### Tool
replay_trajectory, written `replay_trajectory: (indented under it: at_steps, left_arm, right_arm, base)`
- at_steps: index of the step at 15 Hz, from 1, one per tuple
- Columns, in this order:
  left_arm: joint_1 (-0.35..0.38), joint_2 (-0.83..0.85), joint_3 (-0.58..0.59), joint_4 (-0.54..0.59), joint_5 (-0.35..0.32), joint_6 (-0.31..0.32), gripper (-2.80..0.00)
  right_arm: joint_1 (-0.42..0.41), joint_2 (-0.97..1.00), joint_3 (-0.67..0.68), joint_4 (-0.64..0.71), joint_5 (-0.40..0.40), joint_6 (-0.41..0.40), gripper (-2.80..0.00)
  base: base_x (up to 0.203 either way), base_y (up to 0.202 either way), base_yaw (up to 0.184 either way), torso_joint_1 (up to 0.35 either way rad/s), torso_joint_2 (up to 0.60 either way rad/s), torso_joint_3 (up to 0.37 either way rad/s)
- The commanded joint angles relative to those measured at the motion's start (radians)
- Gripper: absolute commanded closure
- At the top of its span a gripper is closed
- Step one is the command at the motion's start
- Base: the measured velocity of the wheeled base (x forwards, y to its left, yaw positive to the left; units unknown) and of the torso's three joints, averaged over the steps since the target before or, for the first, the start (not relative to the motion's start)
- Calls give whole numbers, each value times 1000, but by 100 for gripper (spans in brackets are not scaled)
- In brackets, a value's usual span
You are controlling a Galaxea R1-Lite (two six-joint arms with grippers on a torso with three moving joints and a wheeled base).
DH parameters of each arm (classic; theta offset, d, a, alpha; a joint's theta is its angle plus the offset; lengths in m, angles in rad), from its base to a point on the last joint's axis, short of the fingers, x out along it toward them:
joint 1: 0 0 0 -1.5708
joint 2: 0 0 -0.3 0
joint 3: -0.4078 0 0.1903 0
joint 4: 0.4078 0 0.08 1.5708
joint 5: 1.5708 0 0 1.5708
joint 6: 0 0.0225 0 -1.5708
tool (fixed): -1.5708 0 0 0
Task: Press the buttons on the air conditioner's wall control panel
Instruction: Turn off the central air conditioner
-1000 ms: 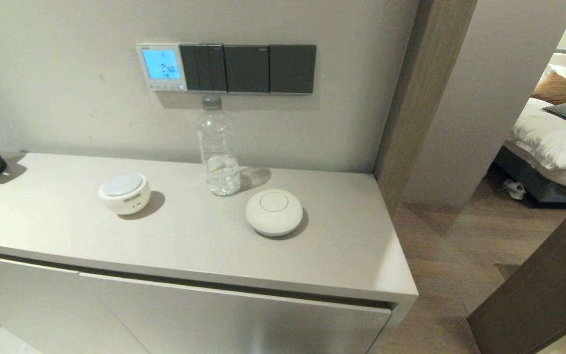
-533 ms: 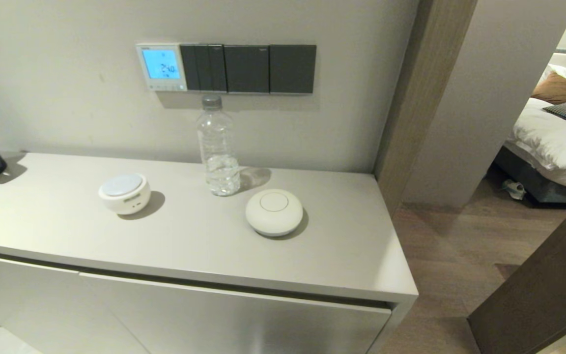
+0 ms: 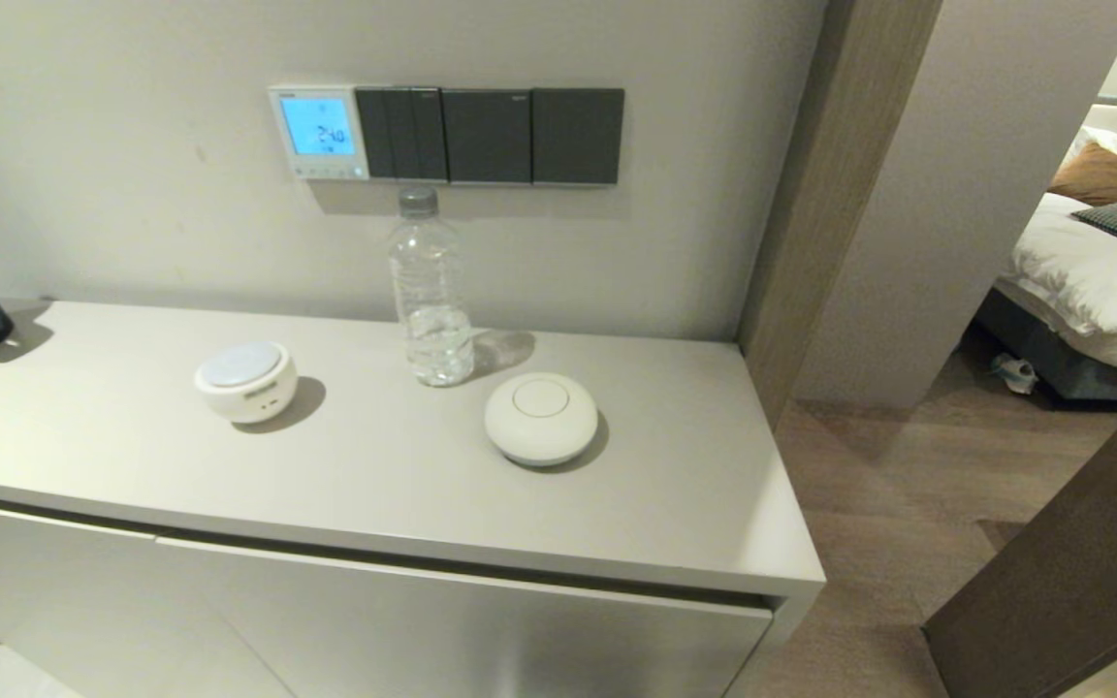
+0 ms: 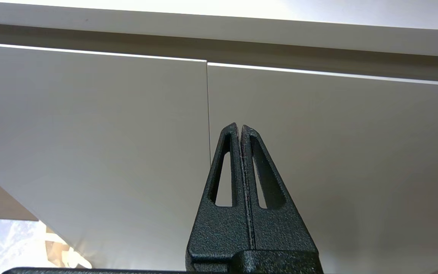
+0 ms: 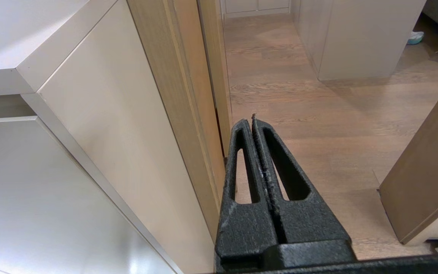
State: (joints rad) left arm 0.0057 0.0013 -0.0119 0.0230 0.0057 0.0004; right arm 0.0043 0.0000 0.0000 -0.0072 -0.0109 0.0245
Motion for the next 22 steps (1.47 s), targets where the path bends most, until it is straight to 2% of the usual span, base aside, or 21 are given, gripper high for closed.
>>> replay_trajectory:
  at_steps: [1,14,17,19,22]
  left_arm:
    - [0,2,0,0,0,0,0]
    - [2,-4,-9,14,5,16,0]
    - [1,58,-119,10,6,12,0]
    - [3,172,-223,-29,8,11,0]
    - [20,394,-349,-217,9,14,0]
  right_arm:
    - [0,0,3,0,0,0,0]
    - [0,0,3,0,0,0,0]
    - [0,0,3,0,0,0,0]
    - [0,0,3,0,0,0,0]
    - [0,0,3,0,0,0,0]
  base:
    - [0,0,0,0,0,0]
    - [0,0,0,0,0,0]
    - [0,0,0,0,0,0]
    - [0,0,0,0,0,0]
    - [0,0,0,0,0,0]
